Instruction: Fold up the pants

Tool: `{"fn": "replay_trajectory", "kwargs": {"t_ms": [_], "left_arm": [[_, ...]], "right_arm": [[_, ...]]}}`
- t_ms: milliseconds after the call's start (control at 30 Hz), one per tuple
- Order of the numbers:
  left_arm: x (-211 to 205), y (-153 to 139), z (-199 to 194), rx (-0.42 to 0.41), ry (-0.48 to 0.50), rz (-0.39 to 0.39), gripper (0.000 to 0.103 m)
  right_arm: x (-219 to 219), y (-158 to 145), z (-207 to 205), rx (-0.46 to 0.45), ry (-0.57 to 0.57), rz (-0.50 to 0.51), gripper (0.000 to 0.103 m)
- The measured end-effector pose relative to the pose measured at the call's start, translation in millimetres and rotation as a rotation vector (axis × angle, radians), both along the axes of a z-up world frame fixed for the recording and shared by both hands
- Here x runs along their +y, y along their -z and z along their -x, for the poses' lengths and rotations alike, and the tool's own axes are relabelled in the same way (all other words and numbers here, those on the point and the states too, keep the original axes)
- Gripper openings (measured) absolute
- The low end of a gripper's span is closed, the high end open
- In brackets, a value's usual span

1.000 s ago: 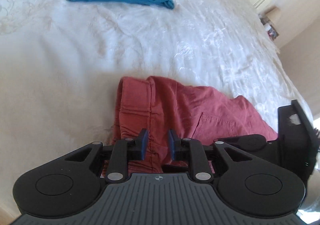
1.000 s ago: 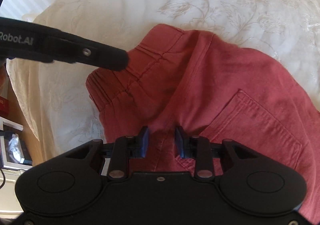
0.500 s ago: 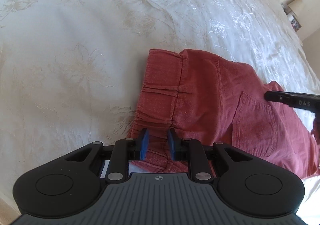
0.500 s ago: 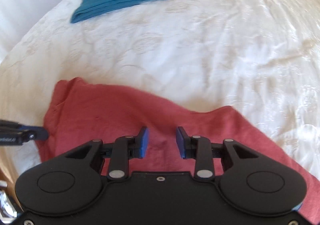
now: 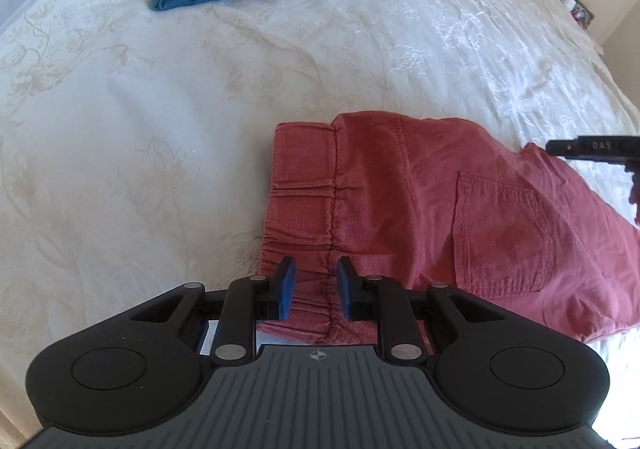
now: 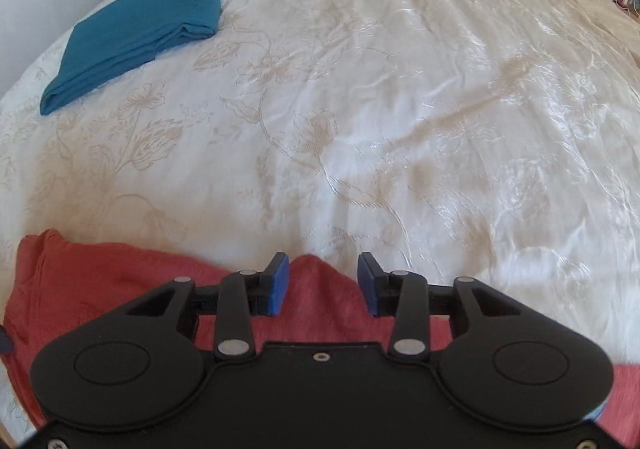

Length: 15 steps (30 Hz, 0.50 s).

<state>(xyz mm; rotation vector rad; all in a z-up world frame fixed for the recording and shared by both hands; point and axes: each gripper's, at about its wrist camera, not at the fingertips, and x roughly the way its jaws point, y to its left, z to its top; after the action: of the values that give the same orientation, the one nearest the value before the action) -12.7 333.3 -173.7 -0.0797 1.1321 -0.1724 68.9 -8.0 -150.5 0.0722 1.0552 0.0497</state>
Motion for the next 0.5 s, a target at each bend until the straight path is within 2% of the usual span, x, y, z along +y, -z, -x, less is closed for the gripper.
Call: {"fn": "replay_trajectory", "kwargs": {"t_ms": [67,200,500], "left_arm": [[-8,-8,2,-0.019,0.002,0.004,0.022],[-36,-18,4,-0.041,0.023,0.015,0.022],[-158,-19,16,-0.066,0.193,0.058,0.023]], "right_arm": [[-15,-5,23,0.004,0.024,-0.002,0.055],[-63,-17,72,0.023,0.107,0.058,0.055],[-194,-25,180,0.111,0.418,0.075,0.055]]}}
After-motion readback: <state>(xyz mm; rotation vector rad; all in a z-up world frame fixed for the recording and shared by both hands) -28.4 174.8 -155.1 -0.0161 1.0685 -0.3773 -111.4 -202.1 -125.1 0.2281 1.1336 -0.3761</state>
